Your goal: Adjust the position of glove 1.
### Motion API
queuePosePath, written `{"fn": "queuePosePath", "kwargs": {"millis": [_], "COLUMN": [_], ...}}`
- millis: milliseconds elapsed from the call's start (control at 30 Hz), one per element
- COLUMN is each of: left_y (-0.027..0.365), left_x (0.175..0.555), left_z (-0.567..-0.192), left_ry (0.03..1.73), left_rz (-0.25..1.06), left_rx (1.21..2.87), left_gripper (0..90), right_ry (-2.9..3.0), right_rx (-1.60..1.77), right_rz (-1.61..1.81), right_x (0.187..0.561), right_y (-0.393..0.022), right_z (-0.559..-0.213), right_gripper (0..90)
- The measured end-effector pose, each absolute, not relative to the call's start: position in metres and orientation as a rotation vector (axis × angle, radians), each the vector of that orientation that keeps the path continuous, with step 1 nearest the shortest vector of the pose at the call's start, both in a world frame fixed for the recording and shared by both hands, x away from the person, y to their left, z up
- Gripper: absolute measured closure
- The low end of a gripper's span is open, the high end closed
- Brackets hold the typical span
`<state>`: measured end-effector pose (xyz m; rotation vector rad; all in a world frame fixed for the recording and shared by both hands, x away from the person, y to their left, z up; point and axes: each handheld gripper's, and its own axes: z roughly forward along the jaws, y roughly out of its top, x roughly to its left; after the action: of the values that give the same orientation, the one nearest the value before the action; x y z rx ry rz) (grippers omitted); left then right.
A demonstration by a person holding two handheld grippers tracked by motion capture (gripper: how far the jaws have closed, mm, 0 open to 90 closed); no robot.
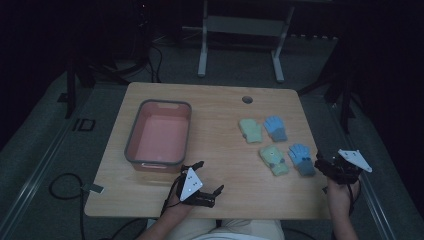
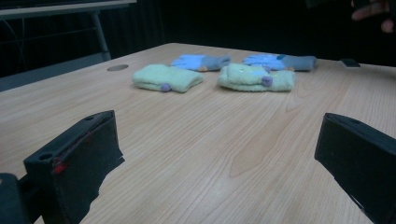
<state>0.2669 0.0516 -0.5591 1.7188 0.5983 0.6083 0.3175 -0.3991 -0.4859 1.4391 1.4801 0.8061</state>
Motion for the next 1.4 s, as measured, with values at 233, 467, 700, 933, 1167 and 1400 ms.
{"fn": "queuePosePath", "kwargs": {"millis": [233, 467, 700, 933, 1167, 1400], "left_y": [0.052, 0.052, 0.052, 0.052, 0.052, 0.052], "left_x": [0.268, 0.268, 0.268, 0.268, 0.268, 0.268], "left_z": [-0.559, -0.559, -0.559, -0.559, -0.559, -0.559], "left_ry": [0.602, 0.601, 0.596, 0.595, 0.593, 0.592], "left_rz": [0.6, 0.595, 0.596, 0.592, 0.589, 0.586], "left_rx": [1.72, 1.718, 1.718, 1.718, 1.717, 1.717], "left_gripper": [0.0, 0.0, 0.0, 0.0, 0.0, 0.0], "right_ry": [1.519, 1.52, 1.609, 1.691, 1.779, 1.865], "right_rx": [1.435, 1.375, 1.319, 1.242, 1.195, 1.185], "right_rz": [0.832, 0.904, 0.988, 1.046, 1.104, 1.089], "right_x": [0.324, 0.332, 0.346, 0.36, 0.377, 0.401], "right_y": [-0.391, -0.373, -0.35, -0.33, -0.309, -0.29], "right_z": [-0.462, -0.44, -0.428, -0.422, -0.426, -0.439], "right_gripper": [16.0, 12.1, 17.8, 30.0, 34.6, 44.9]}}
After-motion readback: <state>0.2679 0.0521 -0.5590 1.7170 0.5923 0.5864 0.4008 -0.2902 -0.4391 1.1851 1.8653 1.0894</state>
